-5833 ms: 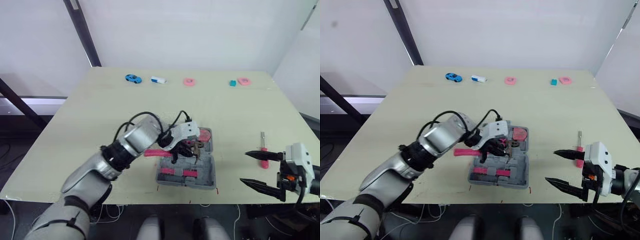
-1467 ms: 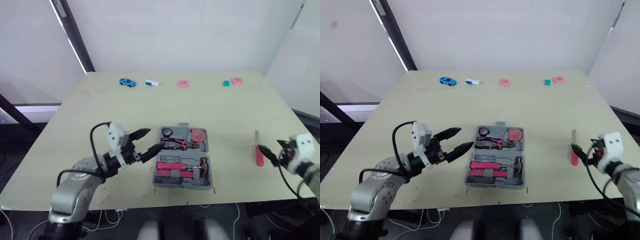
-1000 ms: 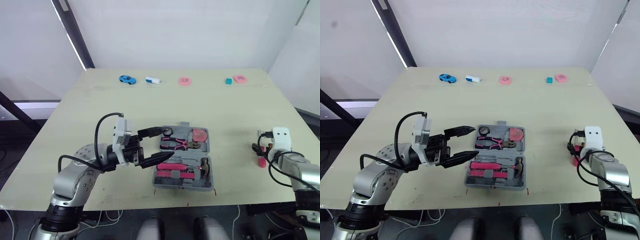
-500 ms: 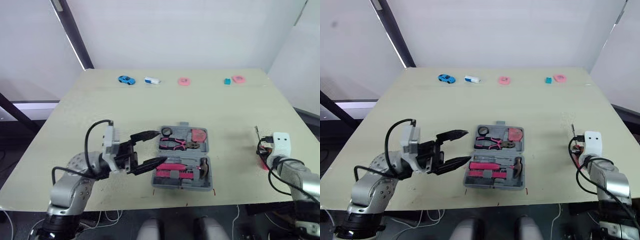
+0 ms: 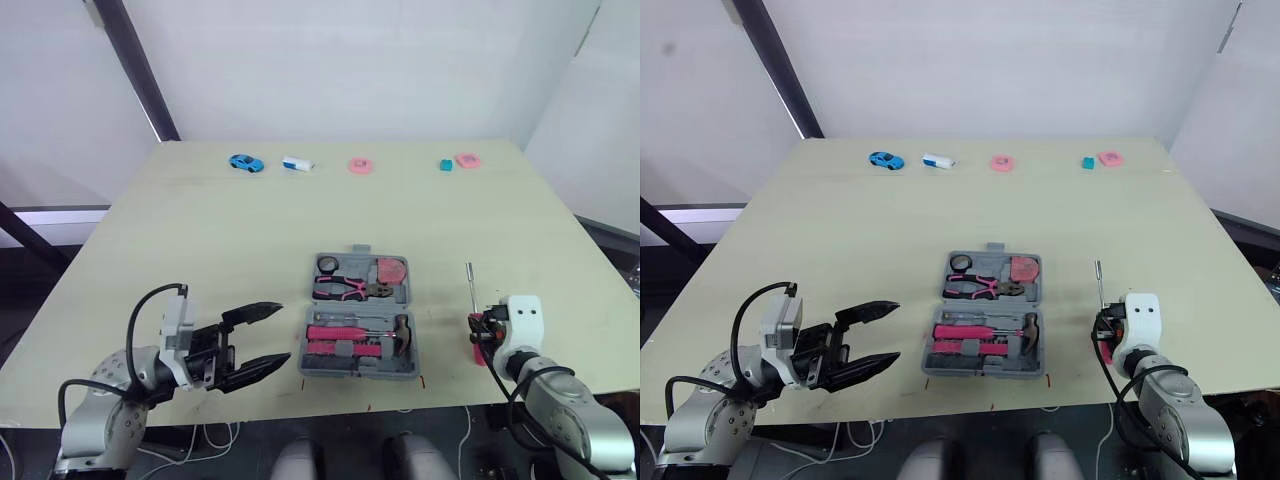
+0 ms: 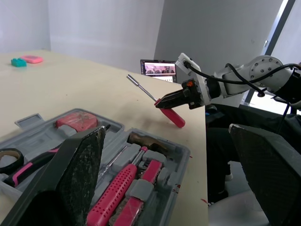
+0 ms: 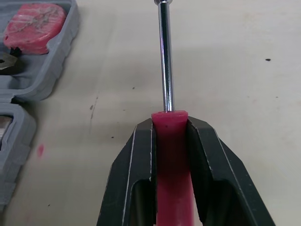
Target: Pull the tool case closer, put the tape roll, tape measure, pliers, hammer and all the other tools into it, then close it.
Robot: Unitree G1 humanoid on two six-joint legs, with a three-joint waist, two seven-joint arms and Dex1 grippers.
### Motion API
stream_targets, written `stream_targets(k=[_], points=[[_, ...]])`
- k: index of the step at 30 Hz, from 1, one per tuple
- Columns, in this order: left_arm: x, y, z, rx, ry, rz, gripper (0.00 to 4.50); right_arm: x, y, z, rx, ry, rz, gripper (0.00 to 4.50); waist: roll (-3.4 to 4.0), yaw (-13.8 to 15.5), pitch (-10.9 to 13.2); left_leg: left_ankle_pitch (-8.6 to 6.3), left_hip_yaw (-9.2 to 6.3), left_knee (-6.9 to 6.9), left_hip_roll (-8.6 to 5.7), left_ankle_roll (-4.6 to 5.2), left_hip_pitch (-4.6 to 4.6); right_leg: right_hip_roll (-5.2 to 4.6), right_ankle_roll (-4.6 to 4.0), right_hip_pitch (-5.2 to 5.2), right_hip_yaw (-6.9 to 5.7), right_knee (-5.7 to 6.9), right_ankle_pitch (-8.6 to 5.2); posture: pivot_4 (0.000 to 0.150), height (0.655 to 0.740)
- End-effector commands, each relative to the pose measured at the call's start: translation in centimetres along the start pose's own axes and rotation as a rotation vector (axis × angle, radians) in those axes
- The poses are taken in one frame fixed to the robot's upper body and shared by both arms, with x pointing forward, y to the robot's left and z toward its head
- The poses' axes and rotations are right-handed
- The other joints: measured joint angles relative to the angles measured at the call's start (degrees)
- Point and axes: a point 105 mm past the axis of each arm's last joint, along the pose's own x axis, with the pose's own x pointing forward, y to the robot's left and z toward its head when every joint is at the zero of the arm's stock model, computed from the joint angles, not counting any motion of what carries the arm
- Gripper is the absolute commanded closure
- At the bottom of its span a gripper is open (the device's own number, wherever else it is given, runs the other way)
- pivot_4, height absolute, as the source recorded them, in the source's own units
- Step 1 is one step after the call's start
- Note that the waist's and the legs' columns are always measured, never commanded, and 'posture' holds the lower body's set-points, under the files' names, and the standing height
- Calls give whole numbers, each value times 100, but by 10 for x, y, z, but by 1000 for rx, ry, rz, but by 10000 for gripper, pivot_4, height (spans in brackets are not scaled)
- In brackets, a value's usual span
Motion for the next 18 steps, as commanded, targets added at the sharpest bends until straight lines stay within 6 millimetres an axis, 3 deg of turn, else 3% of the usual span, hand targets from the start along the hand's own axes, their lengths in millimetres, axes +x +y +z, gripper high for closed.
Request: stream_targets(k=[1, 10, 18], points=[[-5, -2, 7, 35, -4, -7, 0, 1, 7, -15, 4, 86, 40, 41000, -1, -8, -1, 0, 0, 0, 0, 0, 0, 0, 0, 0, 0, 0, 0, 1500, 7400], [-3, -7, 7, 25, 3, -33, 0, 8, 18, -33, 4, 156, 63, 41000, -44, -22, -27, 0, -2, -2, 2, 0, 1, 1, -1, 0, -2, 0, -1, 1500, 7400], [-3, -7, 7, 18, -2, -31, 0, 13, 23, -37, 18, 187, 78, 41000, -90, -25, -56, 0, -2, -2, 8, 0, 12, -2, -2, 7, 0, 0, 0, 1500, 7400]])
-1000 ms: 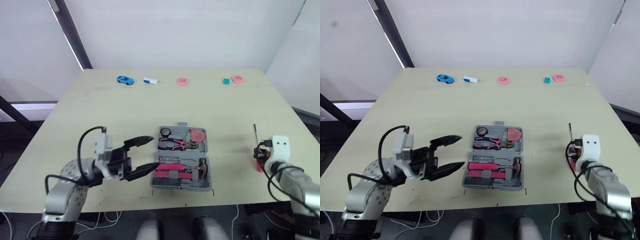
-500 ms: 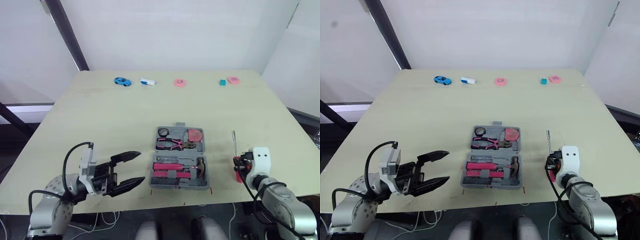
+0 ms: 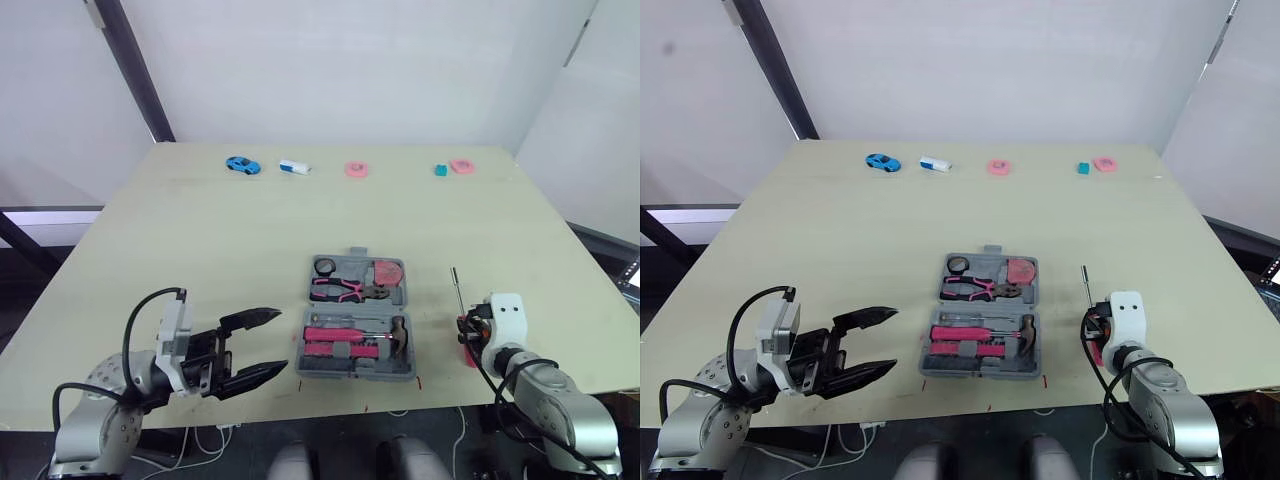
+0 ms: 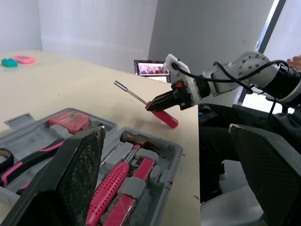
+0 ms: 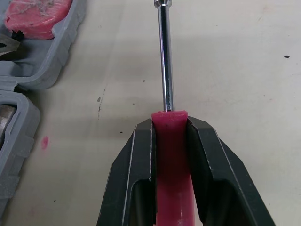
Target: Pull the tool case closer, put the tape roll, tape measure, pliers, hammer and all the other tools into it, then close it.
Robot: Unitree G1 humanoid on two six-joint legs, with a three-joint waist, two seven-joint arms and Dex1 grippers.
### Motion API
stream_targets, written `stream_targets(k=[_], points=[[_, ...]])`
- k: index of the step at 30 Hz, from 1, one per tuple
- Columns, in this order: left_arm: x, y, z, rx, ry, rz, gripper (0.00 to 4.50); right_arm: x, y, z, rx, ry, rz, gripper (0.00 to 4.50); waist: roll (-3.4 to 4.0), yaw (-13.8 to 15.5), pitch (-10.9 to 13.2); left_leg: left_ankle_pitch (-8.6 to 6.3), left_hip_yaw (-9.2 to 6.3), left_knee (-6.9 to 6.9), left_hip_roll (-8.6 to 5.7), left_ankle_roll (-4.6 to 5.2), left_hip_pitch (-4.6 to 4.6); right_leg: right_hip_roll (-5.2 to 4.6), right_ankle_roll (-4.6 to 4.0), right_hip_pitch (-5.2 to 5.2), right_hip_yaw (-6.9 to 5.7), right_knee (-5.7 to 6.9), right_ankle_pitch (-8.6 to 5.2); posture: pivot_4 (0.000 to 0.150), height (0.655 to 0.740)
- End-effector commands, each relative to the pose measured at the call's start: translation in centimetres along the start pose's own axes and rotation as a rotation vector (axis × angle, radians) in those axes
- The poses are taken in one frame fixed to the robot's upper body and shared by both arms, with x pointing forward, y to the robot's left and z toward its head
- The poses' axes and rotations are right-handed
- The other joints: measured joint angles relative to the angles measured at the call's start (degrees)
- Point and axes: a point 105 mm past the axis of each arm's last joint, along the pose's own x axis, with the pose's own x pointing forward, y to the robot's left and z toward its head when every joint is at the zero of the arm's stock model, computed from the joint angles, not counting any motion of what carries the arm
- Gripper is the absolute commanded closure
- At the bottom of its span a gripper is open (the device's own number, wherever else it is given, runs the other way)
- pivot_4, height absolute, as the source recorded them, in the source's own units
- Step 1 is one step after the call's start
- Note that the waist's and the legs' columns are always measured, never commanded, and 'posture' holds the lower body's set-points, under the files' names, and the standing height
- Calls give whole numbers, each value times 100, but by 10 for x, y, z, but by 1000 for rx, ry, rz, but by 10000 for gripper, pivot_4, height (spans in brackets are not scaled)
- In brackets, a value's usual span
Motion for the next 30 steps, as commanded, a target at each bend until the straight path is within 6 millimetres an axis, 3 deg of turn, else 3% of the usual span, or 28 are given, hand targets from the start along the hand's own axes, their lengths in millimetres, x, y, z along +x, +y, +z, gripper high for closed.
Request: stream_targets(k=[1, 6, 8, 9, 14, 21, 23, 28, 30], points=[[1, -3, 9, 33, -22, -17, 0, 5, 13, -26, 43, 116, 55, 41000, -7, 0, -4, 0, 0, 0, 1, 0, 1, -1, 0, 0, 1, 0, 0, 1500, 7400], [3, -3, 11, 37, -28, -22, 0, 9, 13, -27, 67, 145, 62, 41000, -15, -1, -9, 0, 1, -1, 21, 0, 7, 3, -5, 1, 3, 0, 3, 1500, 7400], [4, -2, 11, 39, -31, -23, 0, 11, 10, -22, 67, 141, 70, 30465, -14, 1, -9, 0, 2, -1, 24, 0, 10, 5, -9, 2, 3, 0, 5, 1500, 7400], [5, -2, 11, 40, -32, -24, 0, 11, 9, -20, 66, 134, 72, 27570, -9, 6, -6, 0, 3, -2, 25, 0, 11, 6, -9, 2, 3, 0, 5, 1500, 7400], [6, -2, 13, 37, -38, -29, 0, 5, 8, 1, 27, 64, 149, 763, 27, 5, 7, 0, 8, -2, 19, 0, 14, -1, -8, 1, 17, 0, 5, 1500, 7400], [10, -2, 14, 32, -52, -36, 0, -29, 5, 40, -65, 33, 380, 262, 81, 17, 42, 0, 9, -2, -8, 0, -9, 0, -8, -10, 6, -2, 5, 1500, 7400], [11, -2, 15, 29, -59, -38, 0, -39, 4, 54, -147, 21, 460, 262, 121, 19, 68, 0, 5, -2, -8, 0, -16, 3, -8, -11, 1, -3, 4, 1500, 7400], [14, -2, 15, 25, -65, -43, 0, -61, 9, 89, -393, -77, 731, 262, 118, 11, 75, 0, 3, -2, -11, 1, -15, 5, -6, -10, -1, -8, 4, 1500, 7400], [14, -2, 15, 23, -65, -47, 0, -60, 1, 99, -570, -74, 778, 262, 122, 14, 80, 0, 1, -2, -10, 1, -14, 8, -6, -10, -2, -8, 4, 1500, 7400]])
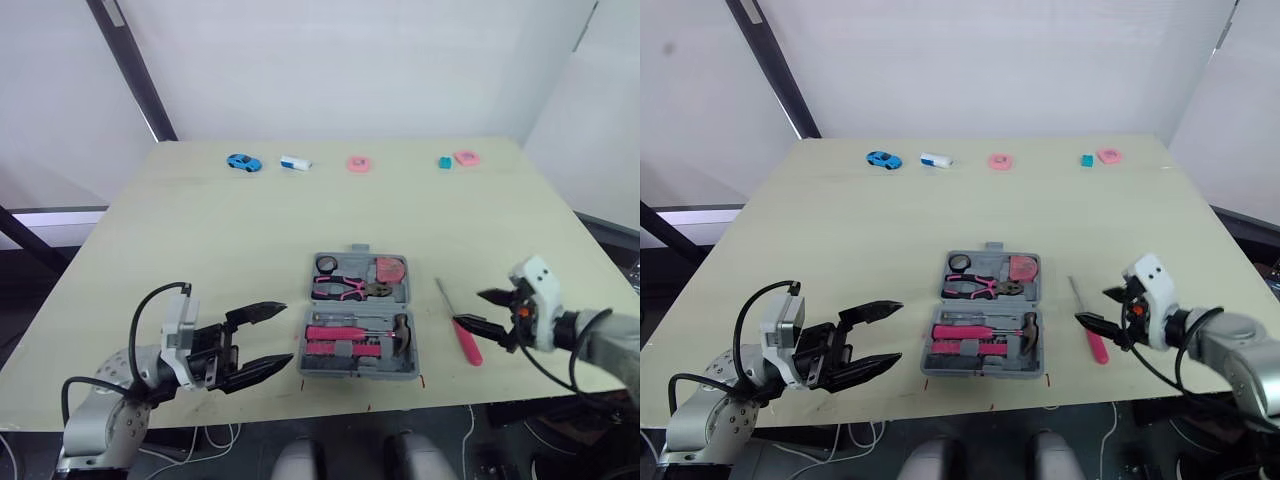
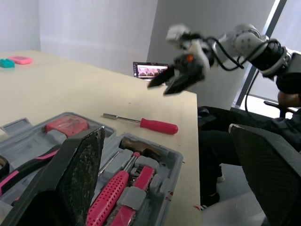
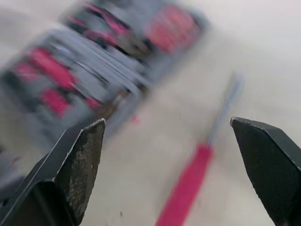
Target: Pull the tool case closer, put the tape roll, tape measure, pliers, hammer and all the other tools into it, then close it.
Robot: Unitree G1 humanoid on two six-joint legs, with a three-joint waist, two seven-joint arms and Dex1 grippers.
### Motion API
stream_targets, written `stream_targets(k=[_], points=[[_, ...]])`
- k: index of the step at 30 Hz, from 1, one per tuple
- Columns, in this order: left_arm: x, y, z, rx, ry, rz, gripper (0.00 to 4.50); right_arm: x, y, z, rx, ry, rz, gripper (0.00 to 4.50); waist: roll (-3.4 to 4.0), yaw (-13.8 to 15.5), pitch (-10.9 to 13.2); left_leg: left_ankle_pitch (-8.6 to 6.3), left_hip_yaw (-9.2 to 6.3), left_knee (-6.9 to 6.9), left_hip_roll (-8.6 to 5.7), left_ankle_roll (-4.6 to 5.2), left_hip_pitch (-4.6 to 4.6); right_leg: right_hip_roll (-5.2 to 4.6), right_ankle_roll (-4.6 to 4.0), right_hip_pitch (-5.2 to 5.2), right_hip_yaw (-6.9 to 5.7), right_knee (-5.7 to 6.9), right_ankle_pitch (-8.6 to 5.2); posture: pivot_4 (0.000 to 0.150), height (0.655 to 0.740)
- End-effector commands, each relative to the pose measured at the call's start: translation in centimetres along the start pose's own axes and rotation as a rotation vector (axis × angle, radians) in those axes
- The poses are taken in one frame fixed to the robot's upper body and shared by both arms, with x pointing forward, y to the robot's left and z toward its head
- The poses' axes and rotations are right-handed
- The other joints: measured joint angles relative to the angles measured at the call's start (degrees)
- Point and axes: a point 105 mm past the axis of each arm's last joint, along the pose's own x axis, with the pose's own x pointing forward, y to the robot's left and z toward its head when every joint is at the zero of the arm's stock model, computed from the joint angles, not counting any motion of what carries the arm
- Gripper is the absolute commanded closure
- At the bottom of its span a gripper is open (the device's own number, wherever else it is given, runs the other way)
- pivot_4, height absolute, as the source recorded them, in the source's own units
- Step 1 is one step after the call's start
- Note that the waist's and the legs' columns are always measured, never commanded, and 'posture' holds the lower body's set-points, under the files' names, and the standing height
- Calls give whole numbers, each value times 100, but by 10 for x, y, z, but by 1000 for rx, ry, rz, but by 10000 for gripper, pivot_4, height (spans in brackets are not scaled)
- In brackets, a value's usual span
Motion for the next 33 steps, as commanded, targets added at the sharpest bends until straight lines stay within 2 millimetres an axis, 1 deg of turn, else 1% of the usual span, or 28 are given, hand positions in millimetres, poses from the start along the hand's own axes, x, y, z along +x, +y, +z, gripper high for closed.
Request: stream_targets(k=[1, 3, 5, 9, 10, 13, 16, 21, 24, 33], points=[[6, -4, 9, 25, -26, -33, 0, -7, -5, 20, -314, 31, 190, 262, 3, 4, 4, 0, 3, 2, -1, 1, 0, -2, 1, 0, 1, 1, 0, 1500, 7400], [6, -5, 9, 25, -25, -38, 0, -4, -20, 24, -535, 132, 319, 262, 8, -18, 21, 0, 3, 5, -1, 0, 3, -2, 0, 3, 0, 1, 0, 1500, 7400], [6, -5, 10, 25, -24, -42, 0, 0, -30, 20, -735, 242, 447, 262, 15, -29, 32, 1, 26, 13, -1, 1, 11, -5, 12, 0, 15, 1, 8, 1500, 7400], [4, -6, 12, 25, -23, -39, 0, 12, -46, 8, -1035, 421, 610, 262, 13, 0, 35, 1, 14, 6, 0, 1, 7, -1, 6, 1, 8, 3, 7, 1500, 7400], [4, -7, 12, 25, -23, -37, 0, 14, -50, 2, -1125, 488, 659, 262, 17, 9, 37, 1, 12, 5, 0, 1, 5, -2, -14, 0, 6, 6, 17, 1500, 7400], [4, -10, 13, 27, -25, -29, 0, 22, -55, -8, -1269, 580, 780, 262, 23, 3, 42, 1, 14, 3, -1, 1, -8, -4, -3, -10, 6, 3, 28, 1500, 7400], [2, -11, 13, 33, -23, -11, 0, 29, -56, -13, -1357, 620, 868, 262, 22, -6, 46, 1, 20, 3, -1, 0, -9, -8, -1, -10, 11, 0, 28, 1500, 7400], [-2, -14, 13, 36, -14, 15, 0, 39, -53, -20, -1427, 629, 940, 262, 24, -1, 47, 1, 17, 4, -1, -1, -6, -10, -4, -9, 9, 6, 28, 1500, 7400], [-3, -16, 12, 36, -11, 23, 0, 46, -49, -24, -1455, 626, 968, 262, 25, 4, 47, 2, 17, 6, -1, -2, -2, -10, -23, -8, 9, 15, 18, 1500, 7400], [-5, -15, 12, 42, -4, 27, 0, 65, -49, -29, -1507, 643, 924, 262, 27, -10, 48, 7, 21, 9, -1, -10, 15, -9, -27, 1, 14, 25, 19, 1500, 7400]])
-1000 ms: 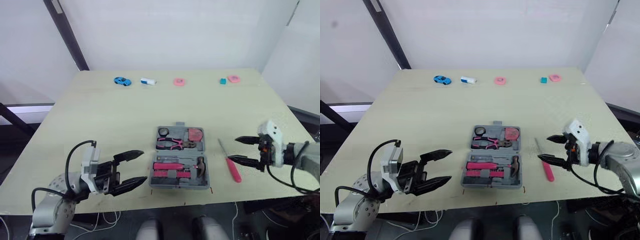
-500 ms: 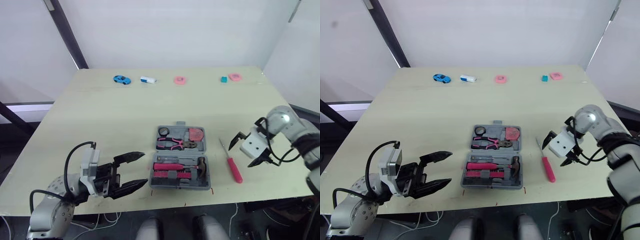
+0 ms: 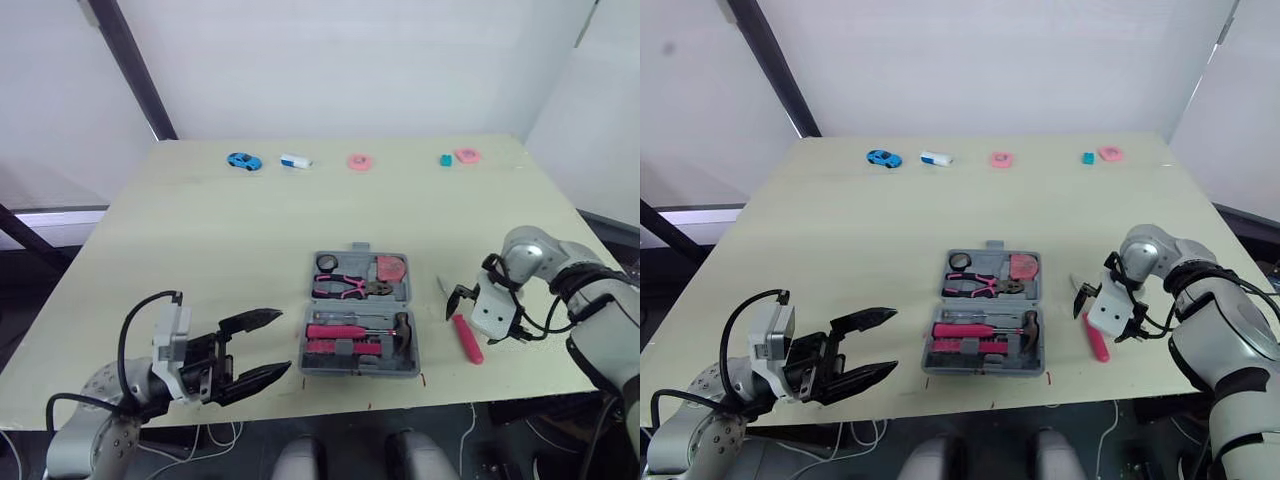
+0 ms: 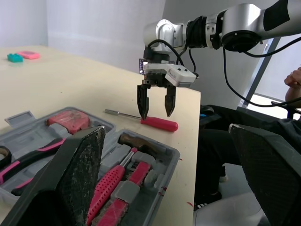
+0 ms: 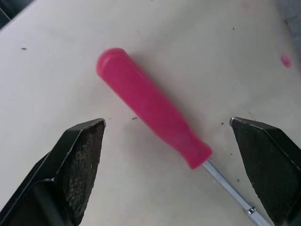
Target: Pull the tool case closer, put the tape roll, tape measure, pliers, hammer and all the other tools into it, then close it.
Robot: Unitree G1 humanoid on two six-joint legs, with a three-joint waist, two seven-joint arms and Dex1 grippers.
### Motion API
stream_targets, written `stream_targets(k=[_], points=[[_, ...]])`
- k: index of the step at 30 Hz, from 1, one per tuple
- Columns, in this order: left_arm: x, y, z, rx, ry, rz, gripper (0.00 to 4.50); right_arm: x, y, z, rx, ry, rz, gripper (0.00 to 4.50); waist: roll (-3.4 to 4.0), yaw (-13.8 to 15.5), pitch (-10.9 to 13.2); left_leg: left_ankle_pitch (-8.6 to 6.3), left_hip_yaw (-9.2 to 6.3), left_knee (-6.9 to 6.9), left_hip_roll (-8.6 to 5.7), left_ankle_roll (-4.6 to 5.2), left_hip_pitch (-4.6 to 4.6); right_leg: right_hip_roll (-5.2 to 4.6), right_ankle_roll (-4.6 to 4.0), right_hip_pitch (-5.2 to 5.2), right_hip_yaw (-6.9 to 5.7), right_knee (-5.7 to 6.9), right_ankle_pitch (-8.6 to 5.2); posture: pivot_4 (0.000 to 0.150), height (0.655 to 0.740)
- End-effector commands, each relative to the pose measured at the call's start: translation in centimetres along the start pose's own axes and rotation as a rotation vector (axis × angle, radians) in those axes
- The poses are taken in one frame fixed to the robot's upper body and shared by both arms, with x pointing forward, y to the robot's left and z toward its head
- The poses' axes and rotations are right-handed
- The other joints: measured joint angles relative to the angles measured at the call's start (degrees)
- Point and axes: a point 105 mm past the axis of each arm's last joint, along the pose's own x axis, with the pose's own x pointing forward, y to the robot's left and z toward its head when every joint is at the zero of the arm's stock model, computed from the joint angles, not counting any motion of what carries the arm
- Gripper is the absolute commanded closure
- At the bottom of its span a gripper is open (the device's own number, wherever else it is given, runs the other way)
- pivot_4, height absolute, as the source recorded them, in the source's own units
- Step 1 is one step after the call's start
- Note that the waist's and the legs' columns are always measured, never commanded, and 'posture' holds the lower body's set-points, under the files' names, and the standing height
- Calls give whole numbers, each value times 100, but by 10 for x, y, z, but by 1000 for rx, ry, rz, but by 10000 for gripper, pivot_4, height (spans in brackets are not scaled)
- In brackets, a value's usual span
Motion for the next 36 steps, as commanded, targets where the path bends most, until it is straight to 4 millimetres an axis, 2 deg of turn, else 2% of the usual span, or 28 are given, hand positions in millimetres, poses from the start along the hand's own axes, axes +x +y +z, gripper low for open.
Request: stream_targets(k=[1, 2, 4, 6, 7, 8, 10, 11, 12, 14, 16, 20, 22, 24, 28, 32, 35, 36], points=[[1, -2, 11, 52, -14, -19, 0, -4, -8, -6, -5, 58, -20, 262, 0, 1, 0, 0, 0, 0, 0, 0, 0, 0, 0, 0, 0, 1, 0, 1500, 7400], [1, -2, 11, 53, -15, -20, 0, -2, -8, -7, -1, 66, -15, 262, 0, 2, 0, 0, -1, 0, 0, 0, 0, 0, 0, 0, -1, 1, 0, 1500, 7400], [1, -2, 11, 55, -16, -21, 0, 3, -6, -9, 8, 77, -1, 5671, 0, 3, 0, 0, -1, 0, 0, 0, -1, 0, 0, 0, -1, 1, 0, 1500, 7400], [1, -3, 11, 56, -16, -21, 0, 9, -5, -9, 16, 75, 7, 13790, 0, 3, 0, 0, -1, 0, 0, 0, -1, 0, 0, 0, -1, 1, 0, 1500, 7400], [2, -3, 11, 57, -17, -21, 0, 11, -5, -9, 17, 75, 8, 15467, 0, 3, 0, 0, -1, 0, 0, 0, -1, 0, 0, 0, -1, 1, 0, 1500, 7400], [2, -4, 11, 57, -17, -20, 0, 13, -4, -9, 17, 78, 13, 20615, 1, 3, 0, 0, 0, 0, 0, 0, -2, 0, 0, 0, 0, 0, 0, 1500, 7400], [2, -4, 11, 57, -18, -18, 0, 16, 0, -11, 28, 89, 14, 24852, -2, 0, -2, 0, 1, 0, -1, 0, -2, -1, 0, 0, 1, 0, 0, 1500, 7400], [1, -5, 10, 57, -18, -17, 0, 16, 2, -12, 34, 91, 8, 32804, -3, 0, -2, 0, 0, 0, 0, 0, 2, 0, 0, 2, 0, 0, 0, 1500, 7400], [1, -5, 10, 57, -18, -15, 0, 16, 4, -13, 37, 92, 4, 33605, -4, -2, -3, 0, 0, 0, -1, 0, 2, 0, 0, 2, 0, 1, 0, 1500, 7400], [1, -6, 10, 56, -18, -12, 0, 11, 9, -14, 42, 81, -21, 41032, -4, -4, -3, 0, 4, 0, -1, 0, 12, 0, 0, 11, 4, 1, 0, 1500, 7400], [1, -5, 9, 55, -19, -7, 0, 2, 11, -11, 31, 53, -70, 42002, 0, 9, 0, 0, 14, 0, -1, 0, 33, -2, 0, 29, 12, 1, 0, 1500, 7400], [3, -5, 7, 48, -25, -5, 0, -31, -2, -9, 95, -3, -319, 42002, 1, -1, 2, -1, 21, -4, -2, 1, 68, -2, 0, 60, 20, -2, -1, 1500, 7400], [4, -4, 8, 47, -28, -6, 0, -48, 7, -11, 196, -24, -435, 42002, 1, -13, 2, -1, 26, -5, -1, 1, 72, -1, 1, 60, 26, -1, 0, 1500, 7400], [3, -3, 8, 48, -29, -6, 0, -55, 18, -5, 280, -62, -496, 42002, 1, 57, 3, -1, 21, -8, 1, 1, 73, -2, 1, 65, 23, -3, -1, 1500, 7400], [5, -1, 8, 47, -32, -11, 0, -51, 43, 31, 516, -162, -575, 42002, 5, 183, 2, -2, 3, -16, -1, 1, 69, -12, 6, 72, 6, -10, -10, 1500, 7400], [6, 0, 9, 42, -37, -16, 0, -46, 37, 56, 787, -177, -688, 42002, 14, 116, 6, -3, -2, -17, 4, 0, 80, -4, 5, 69, 9, -5, -16, 1500, 7400], [6, 1, 9, 38, -34, -22, 0, -39, 28, 65, 1080, -219, -813, 42002, 9, 96, 5, -2, -5, -6, 3, 0, 87, 0, 25, 70, 9, 0, -23, 1500, 7400], [6, 2, 9, 38, -32, -26, 0, -35, 29, 62, 1241, -231, -879, 42002, -16, 110, -10, -2, -6, -4, 3, -1, 87, 0, 24, 71, 8, 0, -23, 1500, 7400]])
